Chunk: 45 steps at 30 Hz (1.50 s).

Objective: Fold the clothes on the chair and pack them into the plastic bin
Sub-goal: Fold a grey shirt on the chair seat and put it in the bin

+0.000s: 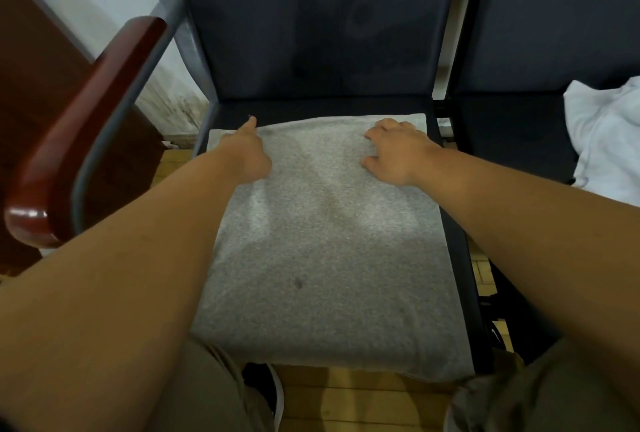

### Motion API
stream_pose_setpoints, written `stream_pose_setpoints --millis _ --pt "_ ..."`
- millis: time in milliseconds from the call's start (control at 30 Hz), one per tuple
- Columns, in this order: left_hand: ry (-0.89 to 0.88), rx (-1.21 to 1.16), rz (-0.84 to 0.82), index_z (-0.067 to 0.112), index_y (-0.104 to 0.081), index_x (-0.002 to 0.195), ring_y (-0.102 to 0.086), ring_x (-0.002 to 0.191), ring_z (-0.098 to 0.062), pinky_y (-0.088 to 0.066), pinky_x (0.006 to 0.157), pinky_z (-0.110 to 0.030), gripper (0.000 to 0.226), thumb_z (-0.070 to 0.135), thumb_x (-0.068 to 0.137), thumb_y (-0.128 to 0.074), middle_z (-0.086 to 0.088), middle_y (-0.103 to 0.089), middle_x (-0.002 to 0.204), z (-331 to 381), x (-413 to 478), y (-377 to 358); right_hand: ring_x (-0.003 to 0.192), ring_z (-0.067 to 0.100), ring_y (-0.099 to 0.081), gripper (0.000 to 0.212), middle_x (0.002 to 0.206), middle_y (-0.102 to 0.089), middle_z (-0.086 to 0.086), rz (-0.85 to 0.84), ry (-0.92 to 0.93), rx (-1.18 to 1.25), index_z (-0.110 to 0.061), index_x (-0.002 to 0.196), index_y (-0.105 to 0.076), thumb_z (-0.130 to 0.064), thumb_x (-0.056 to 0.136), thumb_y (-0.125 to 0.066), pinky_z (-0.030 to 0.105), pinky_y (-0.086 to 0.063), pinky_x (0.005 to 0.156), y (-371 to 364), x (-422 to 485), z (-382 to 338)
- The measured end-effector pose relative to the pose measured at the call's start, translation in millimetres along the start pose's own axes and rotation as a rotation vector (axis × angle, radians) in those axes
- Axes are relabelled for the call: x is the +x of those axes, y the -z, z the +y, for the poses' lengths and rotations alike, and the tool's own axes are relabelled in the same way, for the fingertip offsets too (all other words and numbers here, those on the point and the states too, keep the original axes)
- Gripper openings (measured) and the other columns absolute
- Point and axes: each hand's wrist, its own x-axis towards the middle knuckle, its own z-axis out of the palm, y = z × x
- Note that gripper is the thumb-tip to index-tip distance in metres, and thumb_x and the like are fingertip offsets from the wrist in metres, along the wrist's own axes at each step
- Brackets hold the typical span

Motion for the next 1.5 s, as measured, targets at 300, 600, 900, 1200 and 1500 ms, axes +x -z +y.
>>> stream_pose_setpoints --millis 300,600,900,1200,1500 --pt "-0.136 -0.035 0.115 0.013 -0.036 0.163 -0.008 0.162 -0.031 -0.021 0.128 -0.039 0.058 0.021 0.107 -0.05 0.006 0.001 0.177 19.5 3.5 4.0 0.161 0.028 -0.015 0.067 0.178 -0.003 0.001 0.046 0.026 0.04 -0.016 0.162 -0.039 -0.05 0.105 -0.05 0.043 -0.023 0.128 1.9 7.9 -6.9" --pt "-0.067 -0.103 0.205 0.015 -0.057 0.146 -0.047 0.136 -0.033 -0.045 0.111 -0.04 0.05 0.027 0.097 -0.059 -0.005 -0.044 0.153 19.4 18.2 -2.0 0.159 0.029 -0.017 0.066 0.177 -0.008 0.002 0.047 0.069 0.05 -0.015 0.161 -0.04 -0.05 0.106 -0.049 0.044 -0.022 0.128 -6.5 14.5 -20.9" --pt "-0.013 -0.046 0.144 0.013 -0.031 0.163 -0.023 0.155 -0.038 -0.033 0.123 -0.05 0.077 0.038 0.099 -0.066 -0.008 -0.009 0.174 20.5 20.1 -6.7 0.16 0.028 -0.015 0.069 0.177 -0.008 0.001 0.048 0.067 0.037 -0.016 0.164 -0.034 -0.051 0.106 -0.047 0.045 -0.019 0.129 -9.9 15.9 -19.7" --pt "-0.025 -0.081 0.037 0.016 -0.031 0.165 -0.03 0.155 -0.033 -0.033 0.122 -0.044 0.071 0.038 0.103 -0.058 -0.01 -0.016 0.174 15.1 16.9 -6.5 0.162 0.026 -0.01 0.072 0.177 -0.009 0.0 0.024 0.069 0.037 -0.019 0.168 -0.025 -0.053 0.107 -0.046 0.045 -0.014 0.131 -10.5 14.7 -19.9" --pt "0.091 -0.126 0.115 0.007 -0.066 0.129 -0.061 0.115 -0.032 -0.047 0.089 -0.038 0.035 0.026 0.102 -0.057 -0.012 -0.065 0.126 7.8 19.5 0.7 0.161 0.027 -0.013 0.072 0.177 -0.011 0.0 0.027 0.062 0.035 -0.019 0.167 -0.027 -0.052 0.107 -0.048 0.045 -0.016 0.13 -11.4 16.5 -20.5"
